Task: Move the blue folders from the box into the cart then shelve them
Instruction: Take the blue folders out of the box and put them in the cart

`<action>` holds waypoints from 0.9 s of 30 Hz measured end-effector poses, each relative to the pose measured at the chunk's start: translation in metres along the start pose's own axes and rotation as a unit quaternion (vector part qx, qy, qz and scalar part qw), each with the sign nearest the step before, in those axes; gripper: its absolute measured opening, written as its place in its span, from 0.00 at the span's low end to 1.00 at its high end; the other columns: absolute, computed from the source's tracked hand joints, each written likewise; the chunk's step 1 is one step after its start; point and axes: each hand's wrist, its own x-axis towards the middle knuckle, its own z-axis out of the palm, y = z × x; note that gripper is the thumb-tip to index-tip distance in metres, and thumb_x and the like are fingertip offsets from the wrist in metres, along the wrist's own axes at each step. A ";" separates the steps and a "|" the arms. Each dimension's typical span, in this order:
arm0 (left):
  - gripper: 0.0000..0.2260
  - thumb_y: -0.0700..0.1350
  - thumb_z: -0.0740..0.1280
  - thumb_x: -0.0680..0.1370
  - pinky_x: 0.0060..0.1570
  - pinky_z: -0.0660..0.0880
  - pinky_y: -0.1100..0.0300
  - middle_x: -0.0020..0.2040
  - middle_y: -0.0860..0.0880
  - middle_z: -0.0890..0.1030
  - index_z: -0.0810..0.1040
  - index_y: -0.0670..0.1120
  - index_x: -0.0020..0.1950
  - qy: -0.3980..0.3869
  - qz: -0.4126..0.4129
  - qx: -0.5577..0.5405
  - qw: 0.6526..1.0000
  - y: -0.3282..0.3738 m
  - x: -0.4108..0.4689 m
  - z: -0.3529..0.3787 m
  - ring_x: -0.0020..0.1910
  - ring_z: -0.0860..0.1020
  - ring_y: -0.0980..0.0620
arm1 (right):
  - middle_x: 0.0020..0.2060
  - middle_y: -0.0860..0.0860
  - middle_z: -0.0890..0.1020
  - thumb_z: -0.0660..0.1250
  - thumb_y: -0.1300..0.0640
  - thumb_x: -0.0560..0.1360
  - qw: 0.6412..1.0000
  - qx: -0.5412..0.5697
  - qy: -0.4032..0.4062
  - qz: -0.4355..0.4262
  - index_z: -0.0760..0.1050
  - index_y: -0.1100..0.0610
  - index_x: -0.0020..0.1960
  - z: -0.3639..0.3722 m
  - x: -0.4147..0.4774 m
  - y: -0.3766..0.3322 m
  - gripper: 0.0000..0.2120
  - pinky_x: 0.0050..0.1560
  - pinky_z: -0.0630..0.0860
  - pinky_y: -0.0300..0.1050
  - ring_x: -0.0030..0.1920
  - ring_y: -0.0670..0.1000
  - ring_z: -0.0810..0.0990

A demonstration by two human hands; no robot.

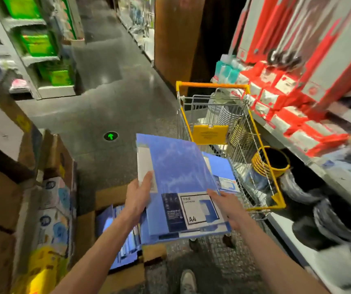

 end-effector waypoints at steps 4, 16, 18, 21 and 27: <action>0.15 0.56 0.65 0.82 0.52 0.82 0.44 0.52 0.47 0.86 0.80 0.46 0.59 -0.058 0.016 0.037 0.998 0.006 0.002 0.065 0.49 0.85 0.46 | 0.42 0.52 0.87 0.70 0.51 0.78 0.998 0.043 0.046 0.017 0.82 0.55 0.47 -0.055 0.001 0.012 0.08 0.44 0.84 0.51 0.41 0.54 0.86; 0.10 0.49 0.63 0.84 0.44 0.82 0.43 0.50 0.46 0.86 0.81 0.45 0.56 -0.087 0.060 0.133 0.985 -0.006 0.051 0.248 0.47 0.85 0.45 | 0.46 0.62 0.85 0.70 0.28 0.61 0.992 0.009 0.120 0.042 0.80 0.65 0.46 -0.206 0.152 0.098 0.38 0.52 0.79 0.64 0.49 0.61 0.84; 0.10 0.48 0.63 0.84 0.46 0.82 0.40 0.50 0.47 0.86 0.82 0.45 0.55 -0.066 0.064 0.152 0.984 -0.010 0.064 0.276 0.48 0.85 0.45 | 0.45 0.63 0.84 0.68 0.29 0.61 0.994 0.005 0.100 0.040 0.78 0.68 0.46 -0.227 0.178 0.103 0.40 0.48 0.78 0.59 0.43 0.56 0.82; 0.12 0.48 0.63 0.83 0.48 0.82 0.41 0.49 0.47 0.86 0.83 0.43 0.55 -0.041 0.051 0.156 0.986 -0.018 0.080 0.304 0.49 0.85 0.45 | 0.39 0.66 0.78 0.68 0.38 0.71 0.993 -0.011 0.091 0.069 0.71 0.68 0.42 -0.245 0.175 0.063 0.30 0.37 0.71 0.53 0.37 0.61 0.77; 0.10 0.53 0.65 0.81 0.52 0.80 0.44 0.51 0.48 0.84 0.79 0.48 0.54 -0.004 0.044 0.157 0.987 -0.021 0.112 0.337 0.52 0.82 0.45 | 0.42 0.64 0.71 0.64 0.48 0.78 0.991 -0.017 0.078 0.105 0.69 0.66 0.43 -0.255 0.221 0.045 0.20 0.43 0.61 0.49 0.40 0.53 0.68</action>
